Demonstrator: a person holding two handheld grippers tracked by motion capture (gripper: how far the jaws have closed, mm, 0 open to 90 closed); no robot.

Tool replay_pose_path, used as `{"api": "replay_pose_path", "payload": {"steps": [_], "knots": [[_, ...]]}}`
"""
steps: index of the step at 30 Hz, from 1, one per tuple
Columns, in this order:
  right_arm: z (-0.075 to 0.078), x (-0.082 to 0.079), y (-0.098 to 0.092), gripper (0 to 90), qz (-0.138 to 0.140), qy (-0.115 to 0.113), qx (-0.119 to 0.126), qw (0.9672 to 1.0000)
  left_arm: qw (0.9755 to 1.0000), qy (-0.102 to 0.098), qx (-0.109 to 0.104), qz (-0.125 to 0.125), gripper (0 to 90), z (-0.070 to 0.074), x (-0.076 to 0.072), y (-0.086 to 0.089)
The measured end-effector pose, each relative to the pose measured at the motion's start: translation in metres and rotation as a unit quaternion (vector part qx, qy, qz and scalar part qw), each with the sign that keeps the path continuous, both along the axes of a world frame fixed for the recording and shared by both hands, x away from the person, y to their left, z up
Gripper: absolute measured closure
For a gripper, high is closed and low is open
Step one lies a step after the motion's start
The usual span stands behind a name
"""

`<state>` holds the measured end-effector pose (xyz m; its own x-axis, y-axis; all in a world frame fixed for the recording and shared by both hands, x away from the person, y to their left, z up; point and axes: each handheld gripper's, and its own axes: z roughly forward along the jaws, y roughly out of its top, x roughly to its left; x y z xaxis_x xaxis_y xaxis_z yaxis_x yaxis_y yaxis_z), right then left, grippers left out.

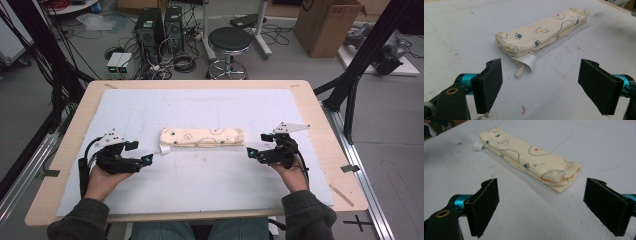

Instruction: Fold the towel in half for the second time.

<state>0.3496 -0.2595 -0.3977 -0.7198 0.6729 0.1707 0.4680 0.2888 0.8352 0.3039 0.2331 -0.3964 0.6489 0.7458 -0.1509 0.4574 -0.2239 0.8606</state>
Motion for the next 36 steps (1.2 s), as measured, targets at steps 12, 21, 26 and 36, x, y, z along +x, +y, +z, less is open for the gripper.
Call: {"api": "replay_pose_path", "payload": {"steps": [12, 21, 26, 36], "knots": [[-0.004, -0.012, -0.009, 12.4, -0.006, -0.001, 0.001, 1.0000, 1.0000, 0.002, 0.003, -0.002, 20.1, -0.007, -0.011, 0.002], [-0.008, -0.021, -0.016, 12.4, -0.009, -0.001, -0.002, 1.0000, 0.9999, -0.004, 0.007, -0.007, 20.0, -0.008, -0.020, 0.002], [-0.010, -0.026, -0.019, 12.4, -0.011, -0.002, -0.001, 0.9999, 0.9999, -0.003, 0.009, -0.009, 19.6, -0.009, -0.024, 0.004], [-0.014, -0.037, -0.026, 12.4, -0.017, -0.005, -0.006, 0.9998, 0.9999, -0.005, 0.013, -0.007, 19.4, -0.011, -0.032, 0.008]]}}
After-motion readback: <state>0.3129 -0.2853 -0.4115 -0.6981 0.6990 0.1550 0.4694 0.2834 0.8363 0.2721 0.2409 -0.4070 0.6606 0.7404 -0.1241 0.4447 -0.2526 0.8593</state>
